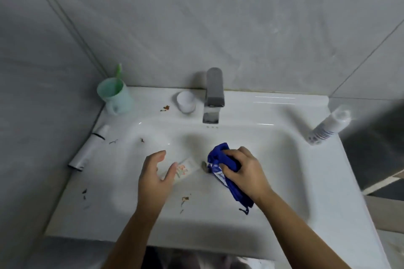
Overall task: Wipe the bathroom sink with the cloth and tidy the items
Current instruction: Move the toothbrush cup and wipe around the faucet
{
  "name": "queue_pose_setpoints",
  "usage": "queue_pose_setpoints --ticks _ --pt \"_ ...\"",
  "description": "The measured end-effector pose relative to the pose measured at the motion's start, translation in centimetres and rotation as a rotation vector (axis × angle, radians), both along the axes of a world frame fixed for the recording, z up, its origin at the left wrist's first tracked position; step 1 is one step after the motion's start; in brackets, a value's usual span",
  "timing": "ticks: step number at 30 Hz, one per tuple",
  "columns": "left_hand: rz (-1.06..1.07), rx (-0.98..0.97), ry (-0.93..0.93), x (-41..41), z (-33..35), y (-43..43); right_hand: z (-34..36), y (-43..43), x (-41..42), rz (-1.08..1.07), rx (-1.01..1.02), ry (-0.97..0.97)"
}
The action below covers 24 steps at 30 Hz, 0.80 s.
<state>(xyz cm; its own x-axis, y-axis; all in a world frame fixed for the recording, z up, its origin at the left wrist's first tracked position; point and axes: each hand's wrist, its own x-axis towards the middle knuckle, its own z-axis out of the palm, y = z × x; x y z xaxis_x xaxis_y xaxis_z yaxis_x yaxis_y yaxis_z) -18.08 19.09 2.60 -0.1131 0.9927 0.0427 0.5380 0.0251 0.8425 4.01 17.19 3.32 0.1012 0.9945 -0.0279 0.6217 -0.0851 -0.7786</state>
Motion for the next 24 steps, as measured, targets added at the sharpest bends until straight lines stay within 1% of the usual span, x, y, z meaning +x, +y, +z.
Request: queue_pose_setpoints --ticks 3,6,8,11,13,17,21,24 --pt "0.123 0.070 0.071 -6.3 -0.3 1.2 0.0 2.2 -5.0 0.080 0.001 -0.004" --pt "0.222 0.086 0.159 -11.6 -0.8 3.3 -0.1 4.2 -9.3 0.127 0.002 -0.018" --pt "0.251 0.109 0.218 -14.5 -1.2 5.1 -0.3 5.4 -11.7 0.141 0.003 -0.026" --pt "0.233 0.115 0.307 -17.8 -2.1 7.9 -0.9 6.8 -14.5 0.151 0.002 -0.030" --pt "0.218 0.098 0.333 -19.4 -2.9 9.5 -1.2 7.5 -16.0 0.154 -0.007 -0.030" --pt "0.196 0.000 0.307 -20.8 -4.1 11.7 -2.0 8.7 -17.8 0.144 -0.015 -0.032" --pt "0.146 -0.066 0.358 -20.9 -5.2 13.0 -2.9 9.3 -18.6 0.128 -0.030 -0.030" --pt "0.156 -0.101 0.389 -20.9 -5.8 13.3 -3.3 9.7 -18.8 0.116 -0.036 -0.021"
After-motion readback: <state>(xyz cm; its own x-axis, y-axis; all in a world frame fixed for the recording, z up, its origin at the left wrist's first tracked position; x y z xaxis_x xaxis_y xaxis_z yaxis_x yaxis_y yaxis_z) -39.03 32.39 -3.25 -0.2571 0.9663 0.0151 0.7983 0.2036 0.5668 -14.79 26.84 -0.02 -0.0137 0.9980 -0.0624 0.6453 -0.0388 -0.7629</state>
